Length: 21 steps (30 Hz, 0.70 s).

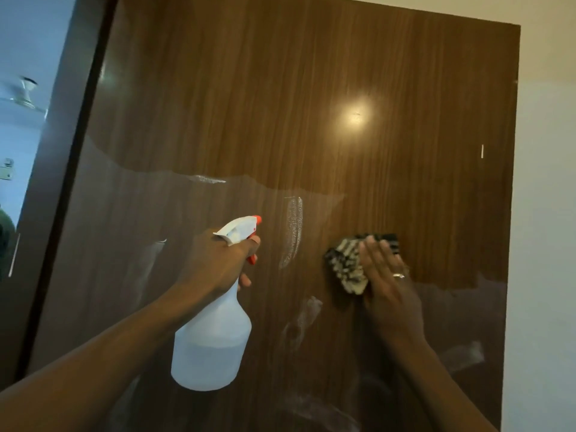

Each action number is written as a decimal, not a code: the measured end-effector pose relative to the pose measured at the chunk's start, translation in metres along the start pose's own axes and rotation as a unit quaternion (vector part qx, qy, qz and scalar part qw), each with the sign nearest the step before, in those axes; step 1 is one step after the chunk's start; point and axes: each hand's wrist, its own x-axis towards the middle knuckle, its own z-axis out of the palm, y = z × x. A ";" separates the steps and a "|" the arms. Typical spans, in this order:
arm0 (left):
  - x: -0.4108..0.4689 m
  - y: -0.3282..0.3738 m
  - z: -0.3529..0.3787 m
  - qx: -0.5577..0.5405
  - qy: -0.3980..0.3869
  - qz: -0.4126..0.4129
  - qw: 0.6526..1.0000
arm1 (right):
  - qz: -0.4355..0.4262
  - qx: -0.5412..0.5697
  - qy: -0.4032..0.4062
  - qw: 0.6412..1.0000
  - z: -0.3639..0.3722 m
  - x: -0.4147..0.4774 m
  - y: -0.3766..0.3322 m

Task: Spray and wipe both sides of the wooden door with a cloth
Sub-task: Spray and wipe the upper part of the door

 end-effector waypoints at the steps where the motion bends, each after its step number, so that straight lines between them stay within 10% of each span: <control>1: 0.002 -0.005 -0.007 0.003 0.002 -0.003 1.000 | 0.051 0.010 0.010 0.999 -0.002 0.010 -0.002; 5: 0.014 -0.016 -0.036 -0.011 -0.004 -0.011 1.000 | 0.152 0.039 0.045 0.987 0.002 0.093 -0.046; 14: 0.010 -0.037 -0.086 0.024 0.005 0.002 1.000 | -0.096 -0.002 -0.026 0.995 0.028 0.019 -0.101; 21: 0.016 -0.050 -0.123 0.003 -0.014 -0.002 1.000 | 0.132 0.024 0.035 0.990 0.021 0.102 -0.126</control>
